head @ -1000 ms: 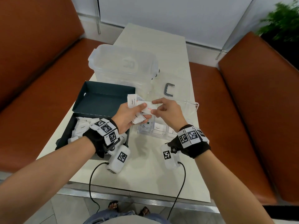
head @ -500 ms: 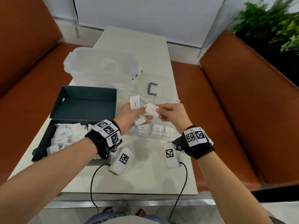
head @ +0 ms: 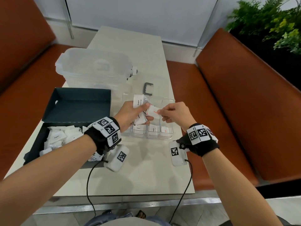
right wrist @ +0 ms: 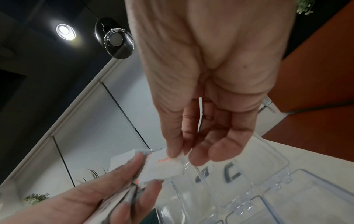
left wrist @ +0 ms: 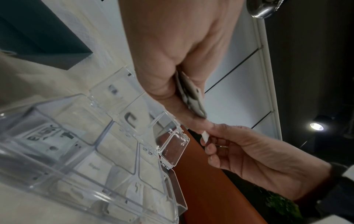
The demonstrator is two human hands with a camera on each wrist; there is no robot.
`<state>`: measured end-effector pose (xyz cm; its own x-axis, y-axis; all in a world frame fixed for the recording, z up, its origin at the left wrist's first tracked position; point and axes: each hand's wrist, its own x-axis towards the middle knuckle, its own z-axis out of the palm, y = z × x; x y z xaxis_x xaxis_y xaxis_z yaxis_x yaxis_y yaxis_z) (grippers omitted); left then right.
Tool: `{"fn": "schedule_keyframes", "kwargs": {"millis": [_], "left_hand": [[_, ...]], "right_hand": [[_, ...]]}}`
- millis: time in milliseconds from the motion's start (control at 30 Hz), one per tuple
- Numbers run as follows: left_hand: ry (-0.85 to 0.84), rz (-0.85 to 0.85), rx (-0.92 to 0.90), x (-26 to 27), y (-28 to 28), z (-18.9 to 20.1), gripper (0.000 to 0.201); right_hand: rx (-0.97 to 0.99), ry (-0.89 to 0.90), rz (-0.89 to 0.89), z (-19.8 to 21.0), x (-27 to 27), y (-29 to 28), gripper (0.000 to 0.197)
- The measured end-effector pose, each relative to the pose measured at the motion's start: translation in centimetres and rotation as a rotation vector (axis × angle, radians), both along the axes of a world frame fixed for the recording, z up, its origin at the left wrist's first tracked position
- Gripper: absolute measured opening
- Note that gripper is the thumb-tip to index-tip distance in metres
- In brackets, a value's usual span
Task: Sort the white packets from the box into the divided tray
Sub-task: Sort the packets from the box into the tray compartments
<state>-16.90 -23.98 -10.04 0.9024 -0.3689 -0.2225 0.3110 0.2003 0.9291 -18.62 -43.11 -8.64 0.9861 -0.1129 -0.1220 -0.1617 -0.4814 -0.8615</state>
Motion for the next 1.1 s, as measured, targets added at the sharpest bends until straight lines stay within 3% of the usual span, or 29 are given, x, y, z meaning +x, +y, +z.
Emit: {"fn": "schedule_keyframes", "kwargs": {"millis": [200,400,567,733,900,1100], "left_hand": [[-0.059,-0.015,0.089,0.0,0.0,0.3,0.016],[-0.148,-0.032,0.213,0.2,-0.1,0.3,0.024],[-0.049,0.024,0.119,0.7,0.5,-0.1,0.028],[0.019,0.045,0.066,0.4,1.1,-0.4,0.020],[0.035,0.050,0.084,0.2,1.2,-0.4,0.023],[0.045,0.052,0.069,0.0,1.5,-0.2,0.024]], "right_hand": [[-0.106,-0.038,0.033,0.2,0.1,0.3,0.018],[-0.163,-0.041,0.125,0.6,0.7,1.0,0.035],[-0.152,0.098,-0.012,0.0,1.2,-1.9,0.015],[-0.326,0.320,-0.204,-2.5,1.5,-3.0,0.015],[-0.429,0.317,-0.206,-4.7,1.6,-1.7,0.012],[-0.499,0.329,-0.143,-5.7,1.8,-0.5,0.021]]}}
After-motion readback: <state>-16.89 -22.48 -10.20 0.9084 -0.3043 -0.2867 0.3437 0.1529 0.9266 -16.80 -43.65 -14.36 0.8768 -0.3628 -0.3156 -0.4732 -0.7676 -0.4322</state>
